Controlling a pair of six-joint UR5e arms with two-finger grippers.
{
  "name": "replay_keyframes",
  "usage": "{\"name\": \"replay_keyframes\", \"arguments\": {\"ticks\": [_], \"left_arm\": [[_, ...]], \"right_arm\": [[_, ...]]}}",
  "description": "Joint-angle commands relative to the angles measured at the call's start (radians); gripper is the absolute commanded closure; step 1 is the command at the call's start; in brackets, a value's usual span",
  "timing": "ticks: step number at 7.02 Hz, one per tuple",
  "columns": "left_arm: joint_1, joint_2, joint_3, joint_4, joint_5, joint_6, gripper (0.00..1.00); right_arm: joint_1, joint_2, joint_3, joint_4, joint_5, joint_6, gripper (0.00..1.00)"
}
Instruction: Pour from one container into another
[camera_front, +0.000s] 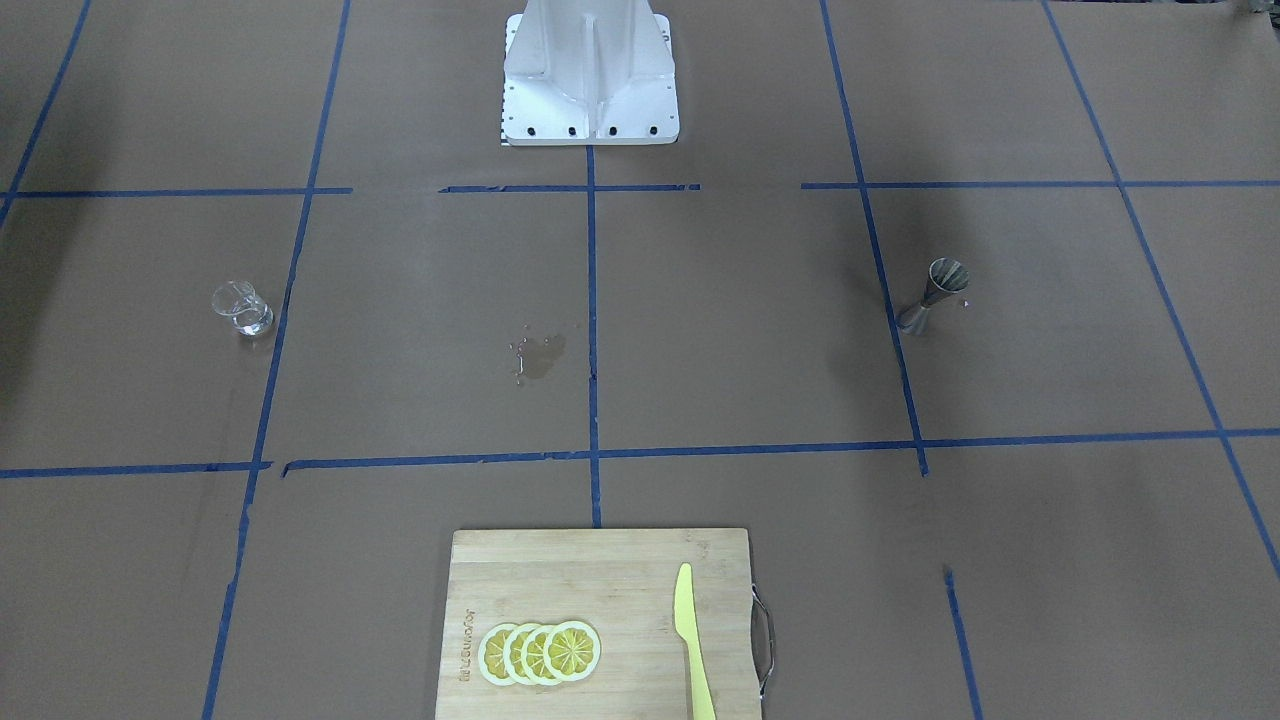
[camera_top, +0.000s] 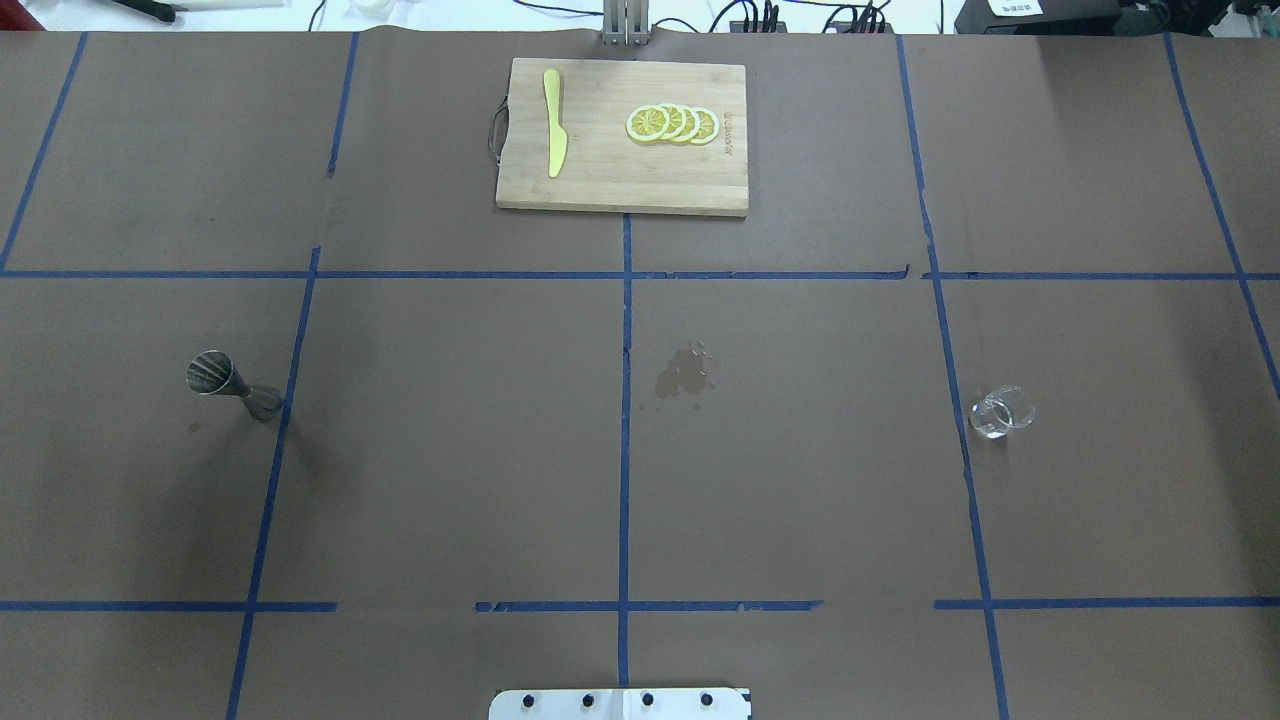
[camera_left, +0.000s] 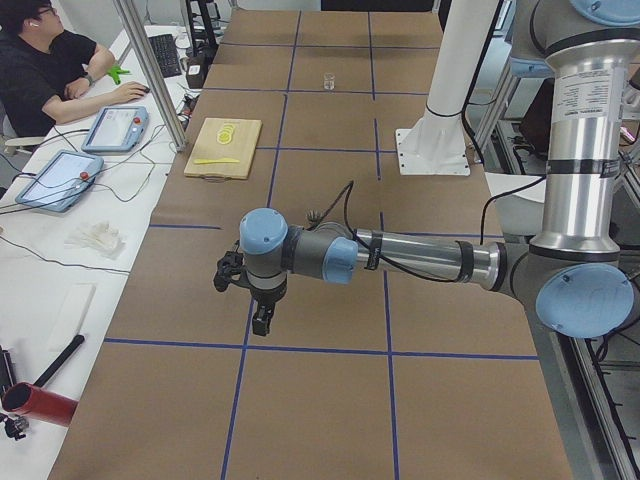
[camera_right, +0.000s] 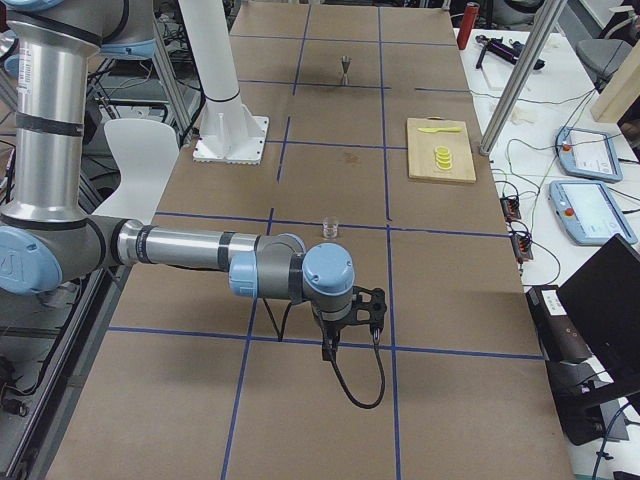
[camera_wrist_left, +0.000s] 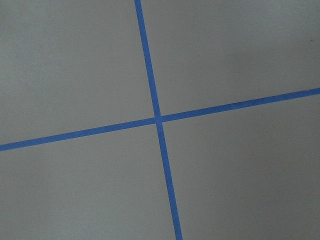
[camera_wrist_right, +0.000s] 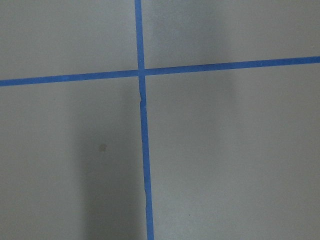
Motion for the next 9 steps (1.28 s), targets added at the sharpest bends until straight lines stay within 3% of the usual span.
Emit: {"name": "replay_keyframes", "arguments": {"ticks": [1, 3, 6, 7, 9], "left_arm": [[-0.002, -0.001, -0.002, -0.003, -0.002, 0.0, 0.0], [-0.002, -0.001, -0.085, -0.004, -0.002, -0.018, 0.0], [0.114, 0.005, -0.376, -0.011, -0.003, -0.365, 0.0], [0.179, 0.062, -0.481, -0.05, 0.014, -0.476, 0.0], [0.376, 0.23, -0.578, -0.382, 0.197, -0.818, 0.0]], "right_arm": [[-0.002, 0.002, 0.005, 0.002, -0.001, 0.038, 0.0], [-0.002, 0.002, 0.013, 0.003, 0.002, 0.066, 0.0], [-0.006, 0.005, 0.028, 0.003, 0.007, 0.066, 0.0], [-0.012, 0.024, 0.036, 0.002, 0.008, 0.068, 0.0], [-0.011, 0.064, 0.048, 0.0, 0.015, 0.069, 0.0]]}}
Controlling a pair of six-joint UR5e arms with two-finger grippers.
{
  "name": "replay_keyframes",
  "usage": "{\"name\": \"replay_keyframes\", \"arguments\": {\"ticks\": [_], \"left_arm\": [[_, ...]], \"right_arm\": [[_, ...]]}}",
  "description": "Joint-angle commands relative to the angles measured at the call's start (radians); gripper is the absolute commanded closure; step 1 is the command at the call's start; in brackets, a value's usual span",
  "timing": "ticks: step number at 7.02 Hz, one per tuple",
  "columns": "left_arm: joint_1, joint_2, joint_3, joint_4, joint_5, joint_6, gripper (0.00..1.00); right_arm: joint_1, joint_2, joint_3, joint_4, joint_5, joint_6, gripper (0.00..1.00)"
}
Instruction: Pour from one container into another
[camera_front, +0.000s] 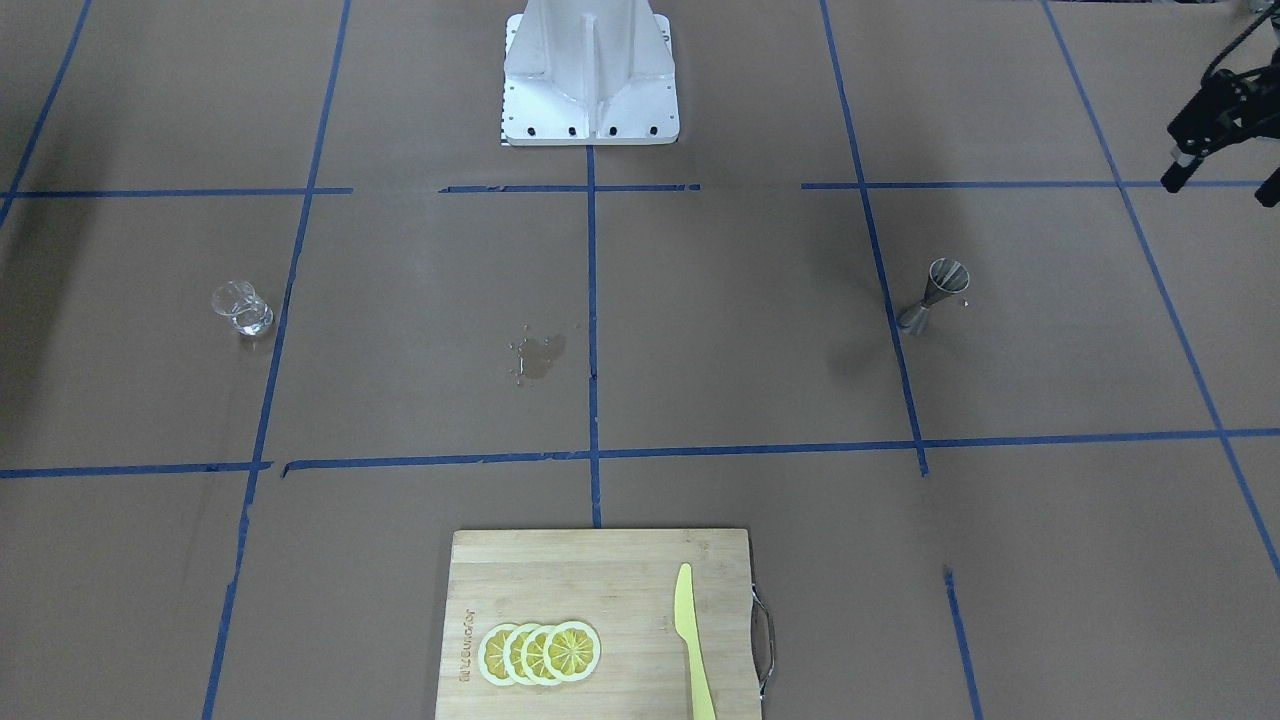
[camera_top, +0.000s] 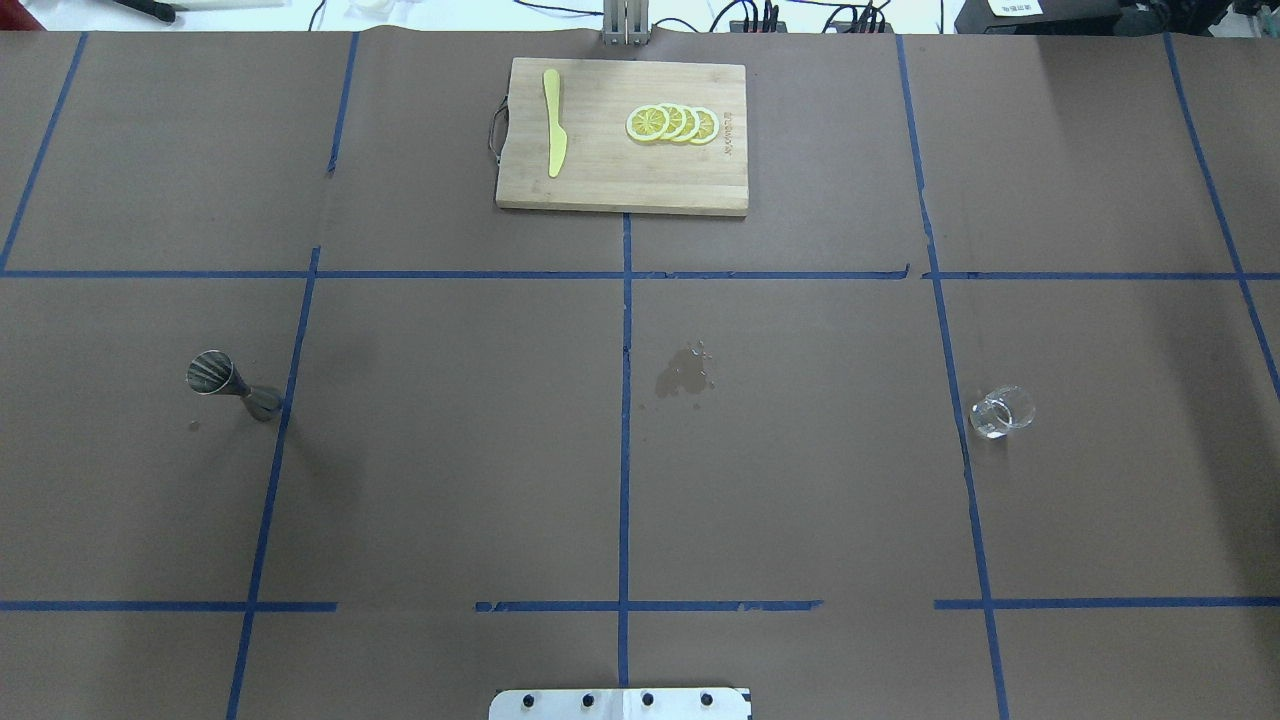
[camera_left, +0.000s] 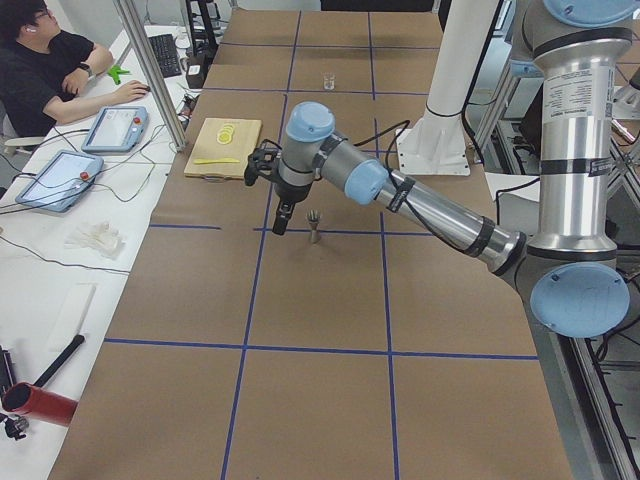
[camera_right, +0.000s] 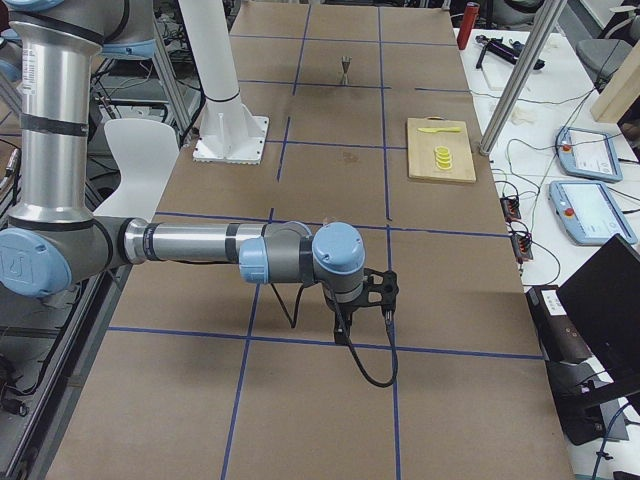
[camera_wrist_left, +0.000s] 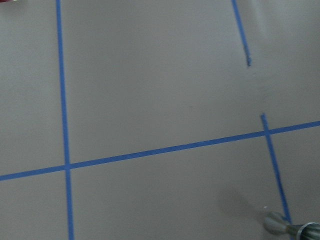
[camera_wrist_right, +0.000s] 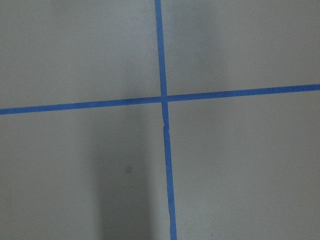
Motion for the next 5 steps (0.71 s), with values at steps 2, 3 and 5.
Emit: {"name": "replay_keyframes", "arguments": {"ticks": [2, 3, 5], "left_arm": [[0.442, 0.188, -0.121, -0.335, 0.407, -0.538, 0.0], [0.647, 0.196, -0.132, -0.332, 0.617, -0.705, 0.0], [0.916, 0.253, -0.134, -0.3, 0.94, -0.902, 0.0]], "right_arm": [[-0.001, 0.01, 0.019, 0.003, 0.009, 0.002, 0.0], [-0.001, 0.01, 0.023, 0.0, 0.01, 0.017, 0.0], [-0.001, 0.013, 0.042, 0.0, 0.052, 0.026, 0.0]]}}
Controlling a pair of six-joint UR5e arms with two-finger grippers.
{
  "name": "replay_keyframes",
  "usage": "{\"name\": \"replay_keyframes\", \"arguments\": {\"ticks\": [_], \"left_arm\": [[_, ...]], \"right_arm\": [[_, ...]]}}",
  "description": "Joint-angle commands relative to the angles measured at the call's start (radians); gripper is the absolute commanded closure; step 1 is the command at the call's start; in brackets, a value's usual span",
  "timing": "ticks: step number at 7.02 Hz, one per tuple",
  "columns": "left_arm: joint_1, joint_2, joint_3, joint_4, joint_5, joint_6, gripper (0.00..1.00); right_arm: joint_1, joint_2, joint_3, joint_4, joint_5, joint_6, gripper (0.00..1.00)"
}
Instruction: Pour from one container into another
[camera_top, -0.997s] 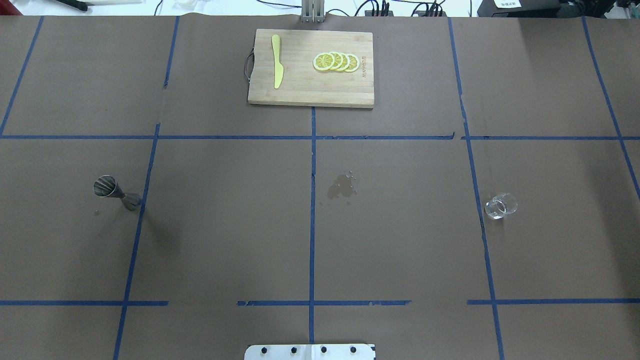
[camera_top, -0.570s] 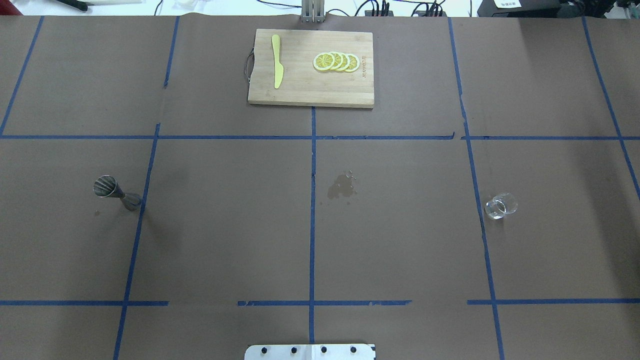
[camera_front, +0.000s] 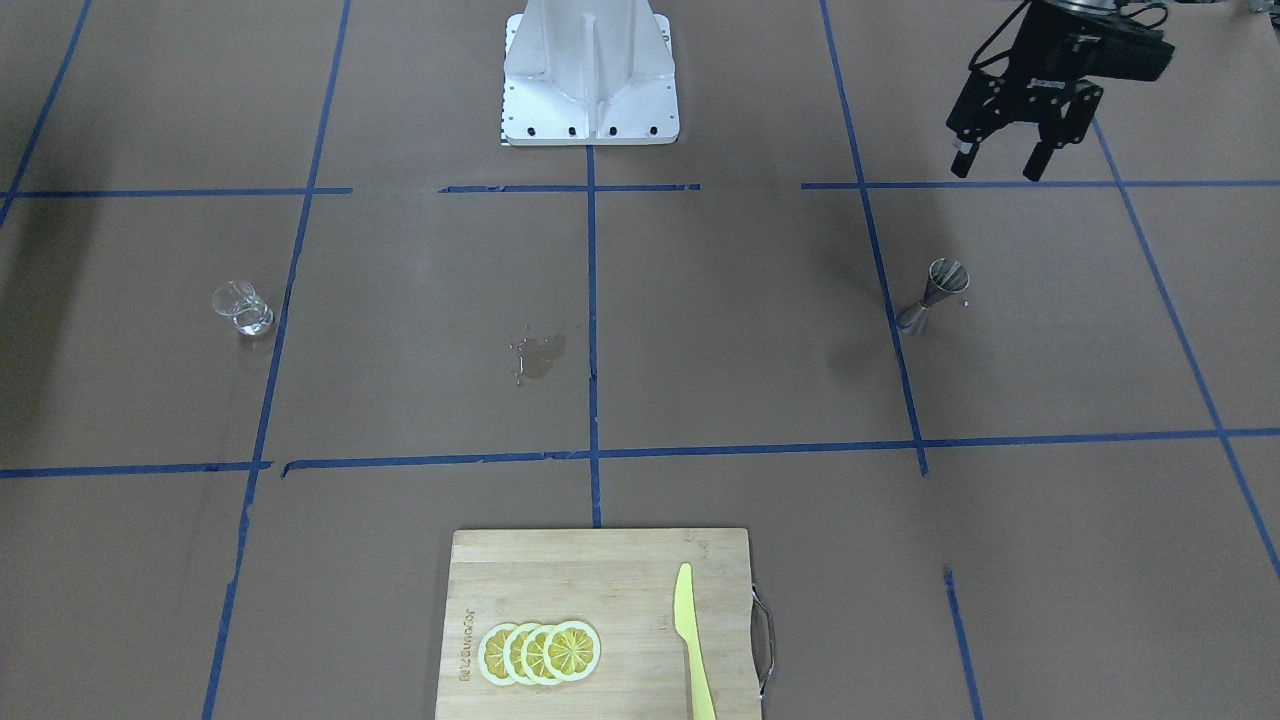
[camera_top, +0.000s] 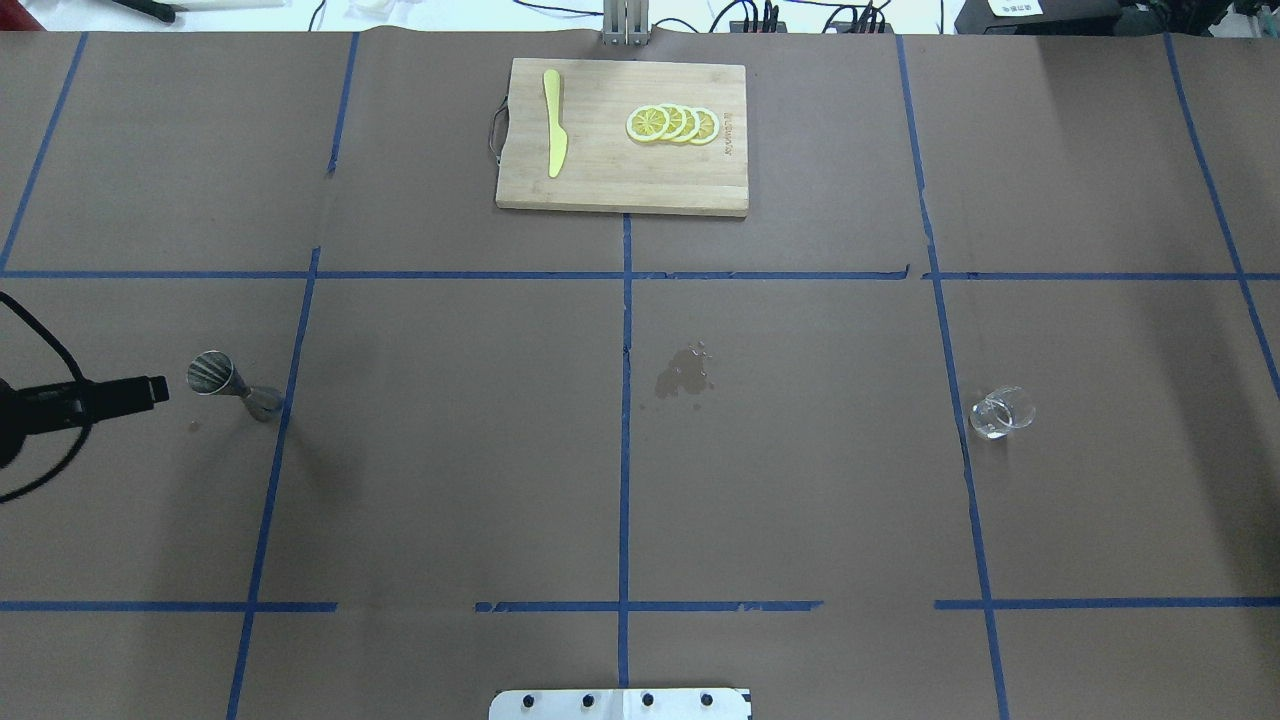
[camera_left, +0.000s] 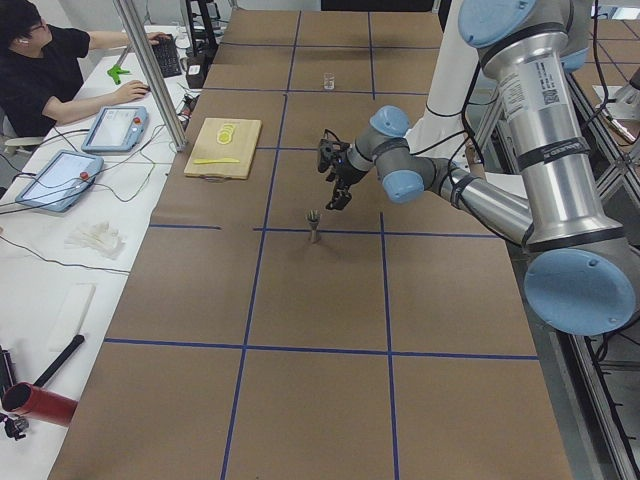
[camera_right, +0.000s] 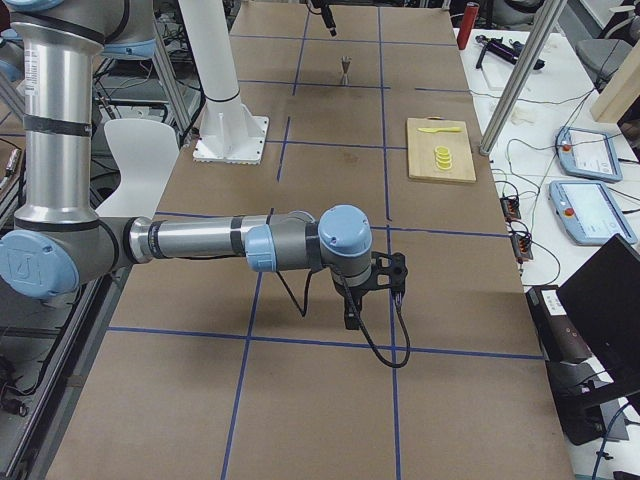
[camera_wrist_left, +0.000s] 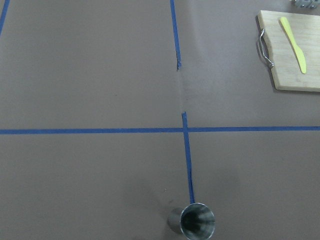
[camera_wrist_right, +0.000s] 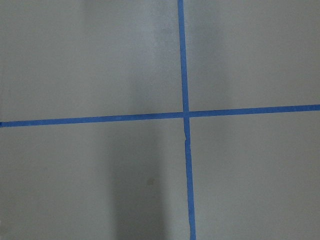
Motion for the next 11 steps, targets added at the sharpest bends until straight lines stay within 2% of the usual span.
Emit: {"name": "replay_keyframes", "arguments": {"ticks": [1, 3, 4, 6, 8, 10, 11], "left_arm": [[0.242, 0.028, -0.003, 0.136, 0.309, -0.219, 0.0], [0.364, 0.004, 0.011, 0.273, 0.511, -0.378, 0.0], [0.386, -0.062, 0.045, 0.34, 0.588, -0.43, 0.0], [0.397, -0.159, 0.155, 0.378, 0.698, -0.461, 0.0], [0.397, -0.251, 0.284, 0.379, 0.797, -0.464, 0.0], [0.397, -0.251, 0.35, 0.378, 0.87, -0.498, 0.0], [0.395, -0.251, 0.364, 0.376, 0.901, -0.5, 0.0]], "right_arm": [[-0.001, 0.003, 0.027, 0.001, 0.017, 0.006, 0.0], [-0.005, 0.005, 0.043, 0.001, 0.017, 0.004, 0.0], [-0.011, 0.005, 0.044, 0.0, 0.017, 0.004, 0.0], [-0.055, 0.003, 0.098, -0.009, 0.012, 0.05, 0.0], [-0.157, -0.011, 0.223, -0.019, 0.003, 0.278, 0.0], [-0.271, -0.035, 0.369, -0.078, -0.002, 0.452, 0.0], [-0.312, -0.064, 0.412, -0.086, -0.005, 0.481, 0.0]]}}
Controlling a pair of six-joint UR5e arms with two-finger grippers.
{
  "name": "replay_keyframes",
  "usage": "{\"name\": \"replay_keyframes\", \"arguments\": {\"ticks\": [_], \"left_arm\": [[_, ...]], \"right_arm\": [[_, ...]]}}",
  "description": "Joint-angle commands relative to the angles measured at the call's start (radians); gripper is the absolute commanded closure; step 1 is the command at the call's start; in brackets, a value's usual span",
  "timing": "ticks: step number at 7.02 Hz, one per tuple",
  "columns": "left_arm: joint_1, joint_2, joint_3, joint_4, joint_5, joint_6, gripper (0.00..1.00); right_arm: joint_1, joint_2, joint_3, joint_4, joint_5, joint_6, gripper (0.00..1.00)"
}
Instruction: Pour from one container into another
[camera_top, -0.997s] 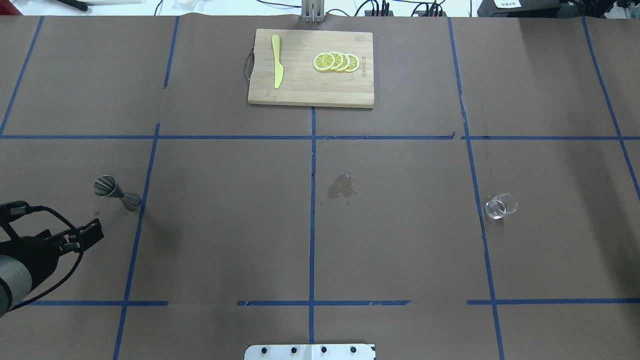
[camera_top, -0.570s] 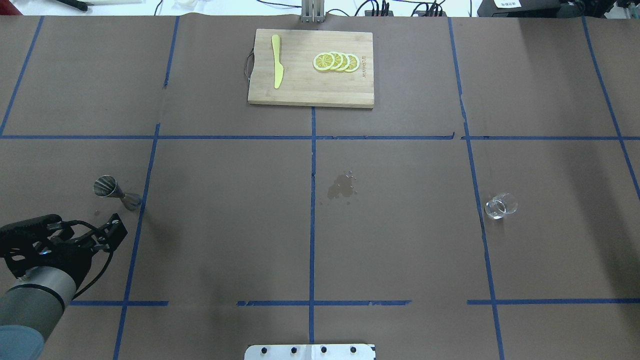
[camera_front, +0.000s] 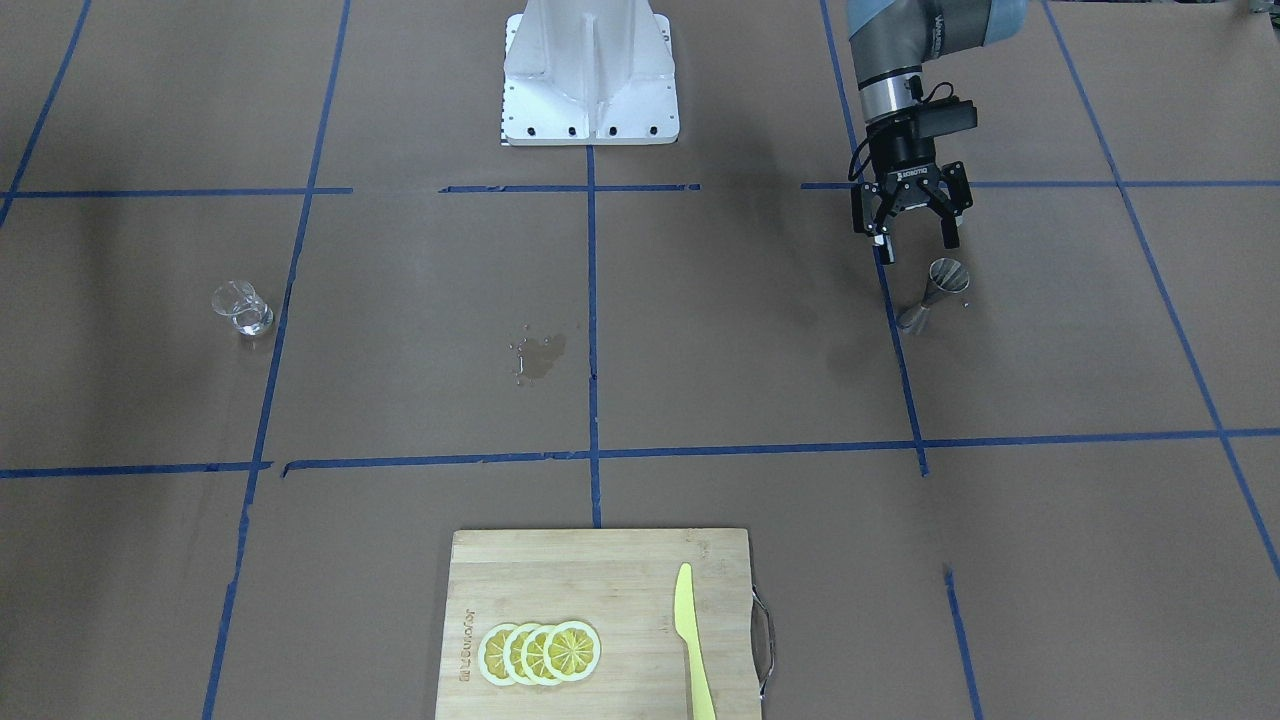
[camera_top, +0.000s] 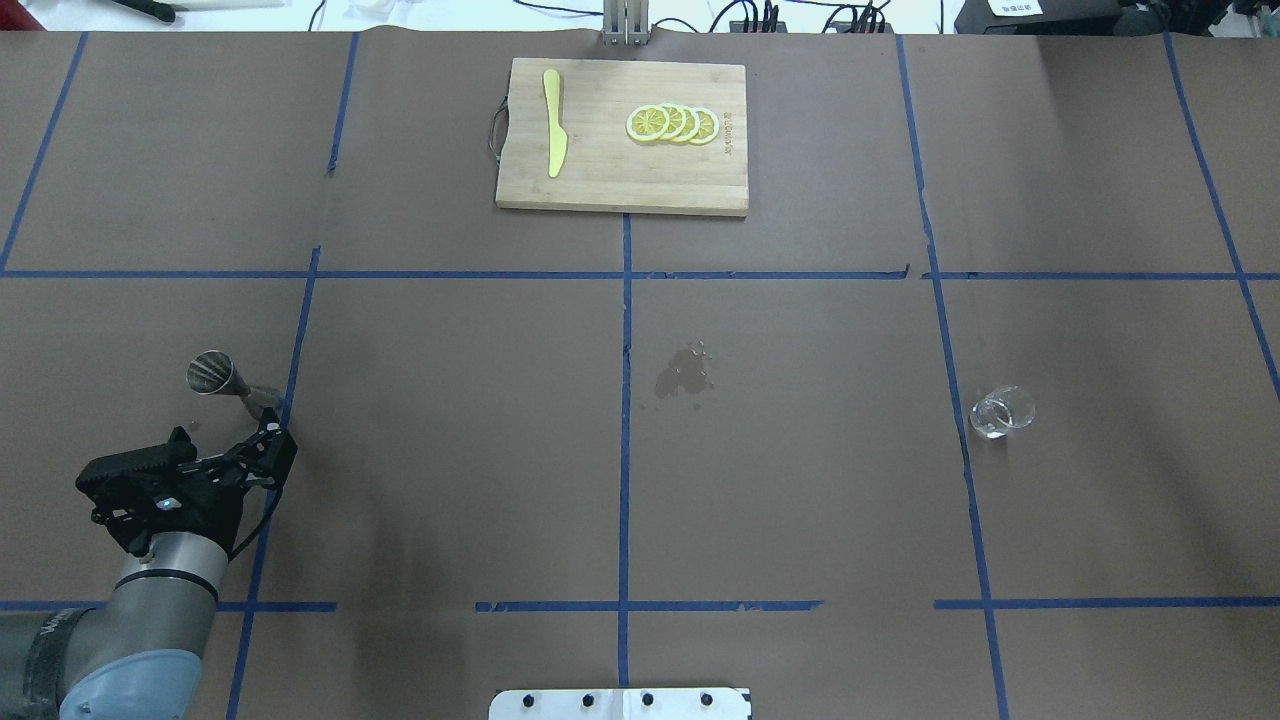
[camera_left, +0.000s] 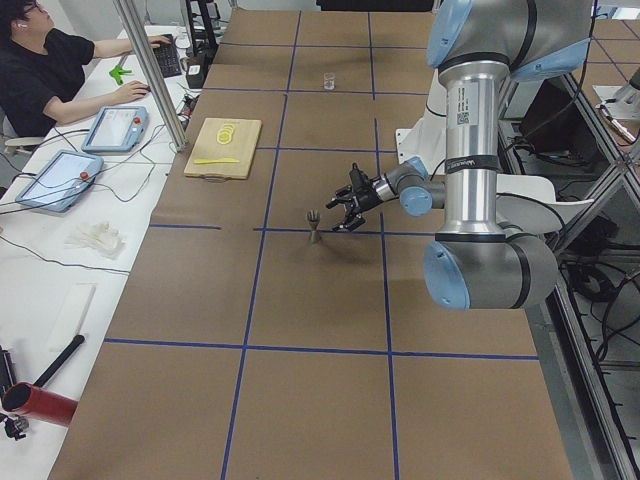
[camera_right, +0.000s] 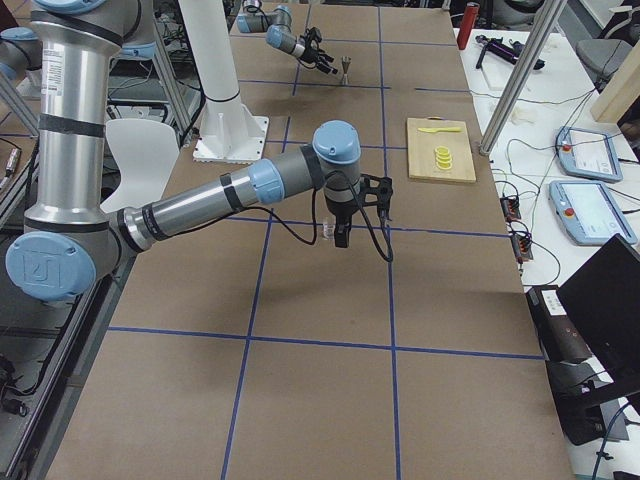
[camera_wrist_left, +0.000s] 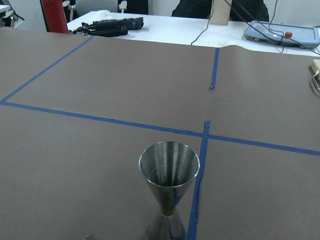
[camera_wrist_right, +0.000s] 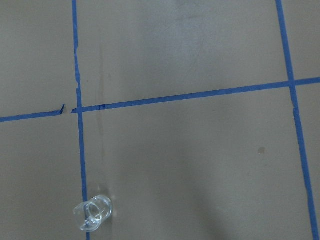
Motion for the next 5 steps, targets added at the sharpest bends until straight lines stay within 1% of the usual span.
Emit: {"name": "replay_keyframes", "arguments": {"ticks": [1, 2, 3, 4, 5], "left_arm": [[0.0, -0.011, 0.049, -0.004, 0.06, -0.005, 0.0], [0.0, -0.046, 0.078, -0.004, 0.062, -0.005, 0.0], [0.0, -0.099, 0.134, -0.006, 0.07, -0.005, 0.0], [0.0, -0.129, 0.164, -0.004, 0.07, -0.004, 0.0], [-0.007, -0.123, 0.163, -0.007, 0.07, -0.004, 0.0]], "right_arm": [[-0.116, -0.038, 0.099, -0.019, -0.033, 0.132, 0.0], [-0.161, -0.05, 0.117, -0.019, -0.063, 0.165, 0.0], [-0.198, -0.07, 0.133, -0.02, -0.094, 0.17, 0.0], [-0.233, -0.068, 0.147, -0.019, -0.103, 0.224, 0.0], [-0.271, -0.07, 0.174, -0.016, -0.11, 0.287, 0.0]]}}
